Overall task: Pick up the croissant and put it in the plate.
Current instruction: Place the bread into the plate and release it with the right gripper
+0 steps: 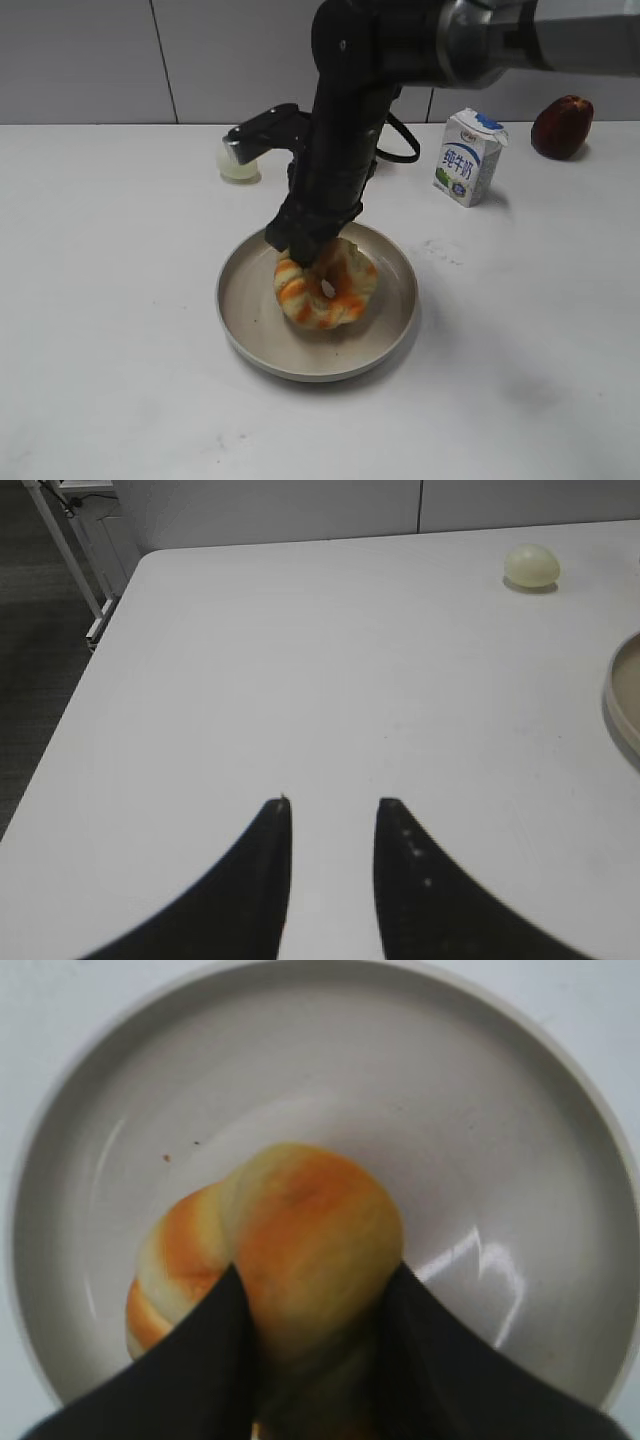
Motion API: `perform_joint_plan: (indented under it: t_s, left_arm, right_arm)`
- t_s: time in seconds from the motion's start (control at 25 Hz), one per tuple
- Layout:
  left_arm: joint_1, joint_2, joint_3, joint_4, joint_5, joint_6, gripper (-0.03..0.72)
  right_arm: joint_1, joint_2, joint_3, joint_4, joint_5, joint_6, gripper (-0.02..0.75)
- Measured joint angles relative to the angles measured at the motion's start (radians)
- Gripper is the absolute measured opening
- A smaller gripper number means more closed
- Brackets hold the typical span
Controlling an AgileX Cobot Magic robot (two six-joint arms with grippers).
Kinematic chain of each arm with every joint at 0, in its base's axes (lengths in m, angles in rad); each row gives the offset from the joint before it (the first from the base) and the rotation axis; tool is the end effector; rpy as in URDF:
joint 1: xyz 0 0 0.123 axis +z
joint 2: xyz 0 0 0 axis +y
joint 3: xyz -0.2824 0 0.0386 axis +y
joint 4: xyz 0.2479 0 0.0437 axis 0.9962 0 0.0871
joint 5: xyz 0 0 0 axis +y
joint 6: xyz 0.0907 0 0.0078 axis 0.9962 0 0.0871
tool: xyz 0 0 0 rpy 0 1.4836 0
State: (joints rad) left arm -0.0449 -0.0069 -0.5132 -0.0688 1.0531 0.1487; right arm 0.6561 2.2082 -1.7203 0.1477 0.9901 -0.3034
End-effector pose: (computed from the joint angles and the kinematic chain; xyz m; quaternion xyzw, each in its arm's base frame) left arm -0.0075 -0.0051 0.2816 0.0832 0.8413 -0.0067 0.5340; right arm 0.3537 0.2865 0.1605 -0.4276 0.8972 0.0798 0.0768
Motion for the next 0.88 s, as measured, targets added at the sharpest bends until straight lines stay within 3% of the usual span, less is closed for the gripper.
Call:
perform_joint_plan:
  t_s: [0.08, 0.24, 0.32, 0.6, 0.88]
  left_arm:
    - [0.000, 0.000, 0.000, 0.000, 0.000, 0.000, 0.228]
    - [0.000, 0.000, 0.000, 0.000, 0.000, 0.000, 0.228]
    - [0.000, 0.000, 0.000, 0.000, 0.000, 0.000, 0.228]
    - [0.000, 0.000, 0.000, 0.000, 0.000, 0.000, 0.228]
    - [0.000, 0.000, 0.000, 0.000, 0.000, 0.000, 0.228]
  right_arm:
    - [0.000, 0.021, -0.001, -0.001, 0.016, 0.000, 0.258]
    - [0.000, 0.028, -0.015, -0.010, 0.034, 0.004, 0.510]
    - [0.000, 0.028, -0.045, -0.023, 0.052, 0.021, 0.581]
    - [-0.032, 0.006, -0.230, -0.026, 0.193, 0.102, 0.624]
    - [-0.175, -0.098, -0.269, -0.029, 0.203, 0.133, 0.622]
